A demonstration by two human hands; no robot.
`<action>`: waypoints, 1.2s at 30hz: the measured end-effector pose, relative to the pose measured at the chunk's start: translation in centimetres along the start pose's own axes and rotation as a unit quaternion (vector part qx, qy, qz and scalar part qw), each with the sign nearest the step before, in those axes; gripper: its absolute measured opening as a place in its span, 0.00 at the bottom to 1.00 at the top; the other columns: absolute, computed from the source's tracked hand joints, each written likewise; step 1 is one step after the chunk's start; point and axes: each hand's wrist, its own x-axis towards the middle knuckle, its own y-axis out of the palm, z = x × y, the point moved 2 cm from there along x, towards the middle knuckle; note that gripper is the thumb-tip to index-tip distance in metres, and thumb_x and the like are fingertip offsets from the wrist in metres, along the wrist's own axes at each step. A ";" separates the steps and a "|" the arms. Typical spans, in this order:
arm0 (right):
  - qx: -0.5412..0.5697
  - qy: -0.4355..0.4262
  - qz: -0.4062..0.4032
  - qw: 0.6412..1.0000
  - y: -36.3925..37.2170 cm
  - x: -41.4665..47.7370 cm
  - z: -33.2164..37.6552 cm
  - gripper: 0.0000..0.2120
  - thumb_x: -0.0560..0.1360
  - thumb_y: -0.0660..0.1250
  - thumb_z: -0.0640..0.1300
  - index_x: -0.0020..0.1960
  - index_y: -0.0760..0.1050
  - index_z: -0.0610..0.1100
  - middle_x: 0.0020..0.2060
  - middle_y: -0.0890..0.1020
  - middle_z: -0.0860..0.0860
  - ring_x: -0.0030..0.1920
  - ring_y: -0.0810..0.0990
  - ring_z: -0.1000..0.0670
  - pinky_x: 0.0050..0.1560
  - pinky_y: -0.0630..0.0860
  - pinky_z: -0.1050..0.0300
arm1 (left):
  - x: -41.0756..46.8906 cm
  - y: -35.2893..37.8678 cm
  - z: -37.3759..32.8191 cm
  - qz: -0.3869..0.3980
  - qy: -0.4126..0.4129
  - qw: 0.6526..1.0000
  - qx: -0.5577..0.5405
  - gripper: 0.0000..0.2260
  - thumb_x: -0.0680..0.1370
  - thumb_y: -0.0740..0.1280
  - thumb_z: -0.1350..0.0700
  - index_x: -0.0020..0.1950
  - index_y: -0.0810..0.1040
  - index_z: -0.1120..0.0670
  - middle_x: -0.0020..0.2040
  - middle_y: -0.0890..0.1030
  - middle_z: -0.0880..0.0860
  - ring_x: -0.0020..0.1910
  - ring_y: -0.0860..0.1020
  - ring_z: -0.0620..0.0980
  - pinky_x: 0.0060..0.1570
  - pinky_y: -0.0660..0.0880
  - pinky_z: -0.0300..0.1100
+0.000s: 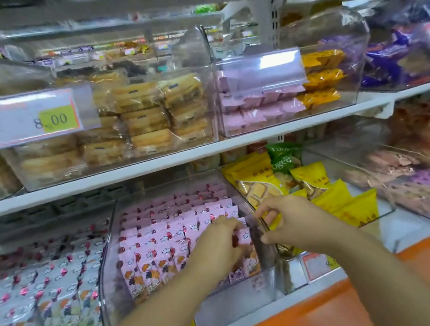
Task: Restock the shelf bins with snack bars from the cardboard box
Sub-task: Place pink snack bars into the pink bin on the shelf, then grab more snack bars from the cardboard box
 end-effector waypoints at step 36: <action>0.012 0.014 0.291 0.957 30.1 -15.6 13.9 0.18 0.76 0.67 0.42 0.66 0.72 0.44 0.58 0.78 0.46 0.53 0.76 0.52 0.55 0.71 0.63 | -37.1 -1.4 21.8 0.011 -0.181 0.981 -0.068 0.12 0.79 0.64 0.61 0.60 0.76 0.50 0.58 0.78 0.51 0.57 0.78 0.50 0.56 0.73 0.37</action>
